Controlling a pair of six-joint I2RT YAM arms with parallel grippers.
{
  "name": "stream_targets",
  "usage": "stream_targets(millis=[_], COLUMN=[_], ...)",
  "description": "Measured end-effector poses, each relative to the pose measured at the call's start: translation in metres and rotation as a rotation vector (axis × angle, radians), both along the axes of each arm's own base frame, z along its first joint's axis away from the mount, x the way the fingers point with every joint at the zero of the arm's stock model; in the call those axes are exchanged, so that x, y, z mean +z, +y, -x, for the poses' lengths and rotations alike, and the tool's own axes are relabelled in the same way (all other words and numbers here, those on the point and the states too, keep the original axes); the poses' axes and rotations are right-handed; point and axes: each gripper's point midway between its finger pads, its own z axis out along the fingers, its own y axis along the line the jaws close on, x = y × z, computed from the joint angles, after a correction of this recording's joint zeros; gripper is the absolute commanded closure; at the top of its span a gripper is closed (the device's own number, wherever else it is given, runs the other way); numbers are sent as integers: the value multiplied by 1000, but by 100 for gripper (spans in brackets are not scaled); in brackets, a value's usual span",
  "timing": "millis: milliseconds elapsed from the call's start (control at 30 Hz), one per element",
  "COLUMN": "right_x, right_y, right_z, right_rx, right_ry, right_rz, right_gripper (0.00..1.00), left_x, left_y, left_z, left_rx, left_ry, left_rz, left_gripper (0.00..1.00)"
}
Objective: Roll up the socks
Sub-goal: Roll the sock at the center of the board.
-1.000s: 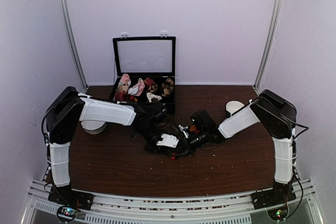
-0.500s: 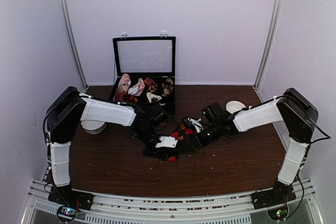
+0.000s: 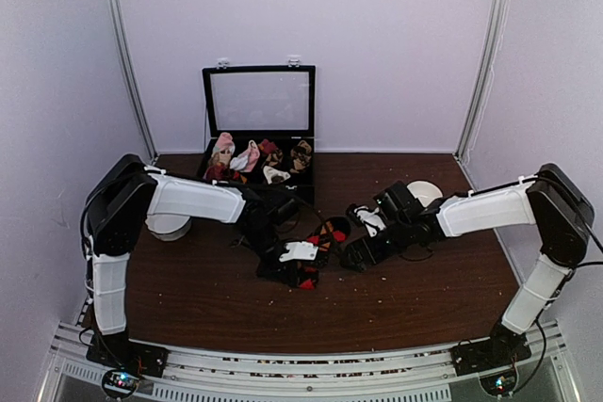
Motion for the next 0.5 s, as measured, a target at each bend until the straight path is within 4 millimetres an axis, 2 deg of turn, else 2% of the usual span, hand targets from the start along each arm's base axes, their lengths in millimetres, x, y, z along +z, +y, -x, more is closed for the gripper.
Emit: stream_targets(millis=[67, 267, 367, 500], right_x=[11, 65, 65, 40], right_y=[-5, -22, -23, -16], right_z=[-9, -39, -33, -23], right_rx=[-33, -184, -180, -118], right_ry=[-67, -320, -331, -278], right_rz=[8, -51, -143, -122], right_gripper=[0, 0, 0, 0], left_x=[0, 2, 1, 1], left_y=[2, 12, 16, 23], left_z=[3, 17, 19, 21], left_rx=[2, 27, 62, 103], left_ry=[32, 227, 355, 474], left_rz=[-5, -34, -41, -48], left_gripper=[100, 100, 100, 100])
